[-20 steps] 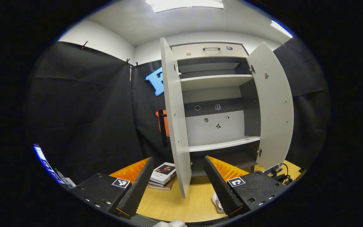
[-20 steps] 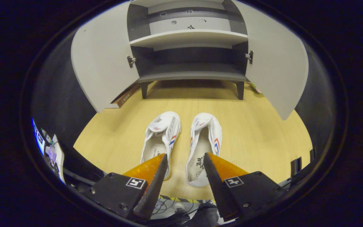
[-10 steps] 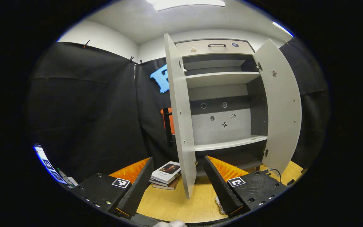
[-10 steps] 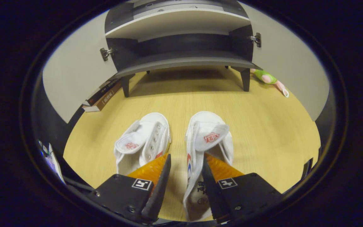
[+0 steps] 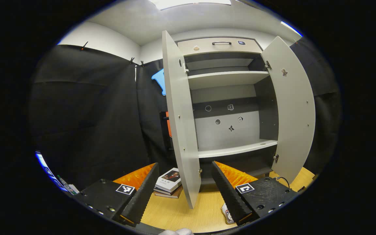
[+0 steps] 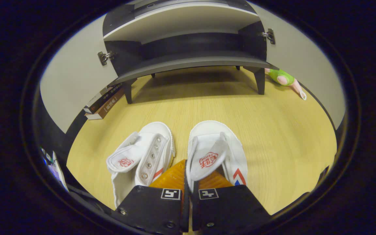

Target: Grab one shoe with the right hand and put it into the shoe cabinet, grab the other shoe with the left hand and put it into the shoe cabinet; then close the right door with the right hand and the left door with the left hand.

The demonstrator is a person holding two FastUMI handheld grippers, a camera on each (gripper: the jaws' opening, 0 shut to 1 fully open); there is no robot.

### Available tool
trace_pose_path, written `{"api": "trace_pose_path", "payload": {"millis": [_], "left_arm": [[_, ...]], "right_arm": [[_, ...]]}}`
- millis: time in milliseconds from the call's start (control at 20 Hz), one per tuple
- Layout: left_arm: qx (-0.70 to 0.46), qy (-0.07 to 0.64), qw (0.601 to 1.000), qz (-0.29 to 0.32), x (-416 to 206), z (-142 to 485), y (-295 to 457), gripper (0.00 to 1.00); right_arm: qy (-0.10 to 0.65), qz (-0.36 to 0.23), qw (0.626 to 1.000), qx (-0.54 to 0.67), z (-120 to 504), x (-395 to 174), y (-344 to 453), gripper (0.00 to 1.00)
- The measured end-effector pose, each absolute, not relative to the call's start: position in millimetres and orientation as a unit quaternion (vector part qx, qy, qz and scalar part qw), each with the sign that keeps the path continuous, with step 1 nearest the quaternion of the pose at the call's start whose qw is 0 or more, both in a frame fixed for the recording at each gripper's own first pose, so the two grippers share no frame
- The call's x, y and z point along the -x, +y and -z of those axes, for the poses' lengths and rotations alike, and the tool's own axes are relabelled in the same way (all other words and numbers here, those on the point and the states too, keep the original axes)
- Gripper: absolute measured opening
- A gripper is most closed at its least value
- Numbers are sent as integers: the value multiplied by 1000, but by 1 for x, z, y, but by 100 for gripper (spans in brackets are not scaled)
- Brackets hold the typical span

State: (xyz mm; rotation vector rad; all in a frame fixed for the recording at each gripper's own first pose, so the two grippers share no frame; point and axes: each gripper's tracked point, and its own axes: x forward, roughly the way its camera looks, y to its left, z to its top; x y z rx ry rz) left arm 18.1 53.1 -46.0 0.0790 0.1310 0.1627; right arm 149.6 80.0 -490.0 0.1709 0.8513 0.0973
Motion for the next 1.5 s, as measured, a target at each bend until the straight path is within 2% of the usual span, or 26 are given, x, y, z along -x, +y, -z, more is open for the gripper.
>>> {"api": "trace_pose_path", "payload": {"millis": [200,250,350,400,500,550,600,650,700,800,1200,1250,1350,1500], "left_arm": [[-43,61,994,-74,-16,43,46,96],[-46,60,995,-73,-14,43,46,100],[-45,58,995,-68,-10,43,44,100],[-45,57,995,-66,-7,43,43,96],[-46,54,995,-64,-3,41,43,96],[-44,54,996,-62,-2,42,43,100],[-42,52,996,-61,0,43,42,96],[-43,52,996,-59,2,44,41,100],[-44,52,996,-59,3,46,42,96],[-45,54,996,-60,5,51,42,96],[-28,76,995,-51,-2,77,28,96],[-25,77,995,-53,-4,78,27,100],[-17,76,995,-60,-7,76,26,96],[-12,74,994,-77,-11,73,26,96]], "right_arm": [[401,-45,911,-85,471,-148,68,6],[394,-45,914,-81,465,-147,67,6],[380,-46,921,-73,447,-145,67,6],[370,-47,925,-67,435,-145,66,6],[352,-51,933,-59,409,-147,66,6],[342,-53,936,-55,394,-149,65,6],[333,-54,940,-51,378,-151,64,6],[320,-55,945,-48,361,-155,64,6],[307,-57,949,-45,342,-159,64,6],[281,-61,957,-49,305,-170,65,6],[169,-90,981,-25,145,-241,72,6],[157,-90,983,-20,130,-255,72,6],[138,-84,987,-3,99,-284,69,6],[124,-85,989,0,71,-326,67,6]]}}
